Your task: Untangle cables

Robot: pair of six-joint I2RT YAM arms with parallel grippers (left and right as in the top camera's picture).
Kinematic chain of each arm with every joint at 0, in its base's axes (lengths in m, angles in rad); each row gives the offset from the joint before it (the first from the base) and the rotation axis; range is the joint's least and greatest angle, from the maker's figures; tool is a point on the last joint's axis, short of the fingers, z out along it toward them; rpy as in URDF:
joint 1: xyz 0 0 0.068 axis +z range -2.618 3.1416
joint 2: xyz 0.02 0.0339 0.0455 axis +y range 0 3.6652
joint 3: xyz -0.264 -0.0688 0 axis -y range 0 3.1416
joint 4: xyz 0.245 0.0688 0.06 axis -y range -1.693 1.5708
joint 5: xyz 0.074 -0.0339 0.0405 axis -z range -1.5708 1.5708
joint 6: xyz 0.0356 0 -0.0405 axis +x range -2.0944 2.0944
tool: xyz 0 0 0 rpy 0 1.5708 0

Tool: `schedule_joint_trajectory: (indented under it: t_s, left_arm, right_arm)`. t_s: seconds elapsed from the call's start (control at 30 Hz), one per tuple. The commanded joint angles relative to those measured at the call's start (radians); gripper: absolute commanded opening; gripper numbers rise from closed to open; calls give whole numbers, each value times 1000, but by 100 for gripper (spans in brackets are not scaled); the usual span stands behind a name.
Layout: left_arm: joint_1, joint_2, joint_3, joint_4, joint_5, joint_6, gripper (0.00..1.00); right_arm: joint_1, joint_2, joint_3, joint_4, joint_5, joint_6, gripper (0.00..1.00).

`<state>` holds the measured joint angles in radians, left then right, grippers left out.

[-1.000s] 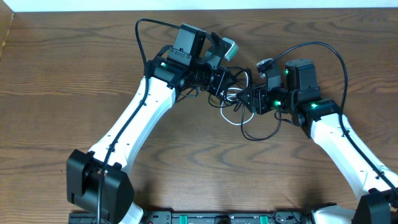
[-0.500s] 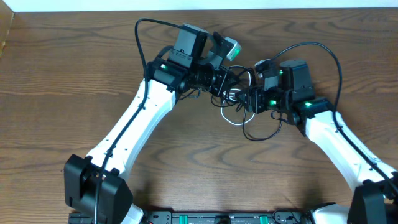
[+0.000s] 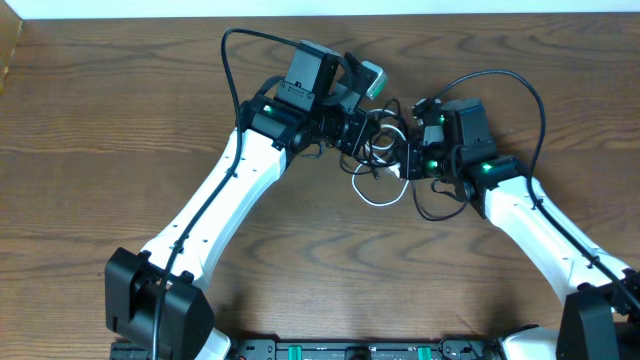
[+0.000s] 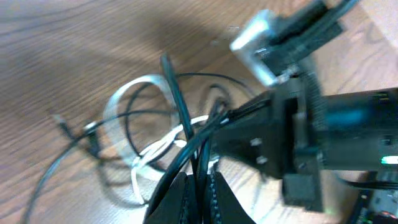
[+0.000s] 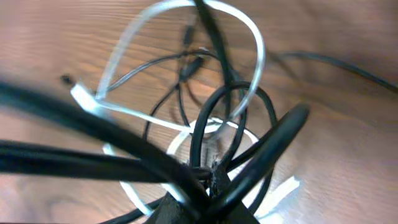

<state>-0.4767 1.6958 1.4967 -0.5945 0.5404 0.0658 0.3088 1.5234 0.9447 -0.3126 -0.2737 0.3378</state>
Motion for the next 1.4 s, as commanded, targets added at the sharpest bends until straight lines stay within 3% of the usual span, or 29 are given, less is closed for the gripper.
schedule_joint_trajectory:
  t_s: [0.0,0.33,0.73,0.87,1.0,1.37]
  left_arm:
    - [50,-32,2,9,-94,25,8]
    - [227,-32,2,5,-98,17,8]
    - [176,-32,2,-10,190,54,11]
    - [159,-32,2,-10,284,65,17]
    - [132,-31,2,-10,280,65,45]
    - [79,-29,2,-10,278,77,47]
  right_arm:
    - [-12,-33,9,-68,255,92,1]
    - [-93,-109,9,-175,286,65,1]
    - [-61,-132,9,-97,189,39,1]
    - [-58,-132,9,-67,146,39,1]
    - [-58,-132,9,-34,78,39,1]
    - [8,-132,9,19,27,46,1]
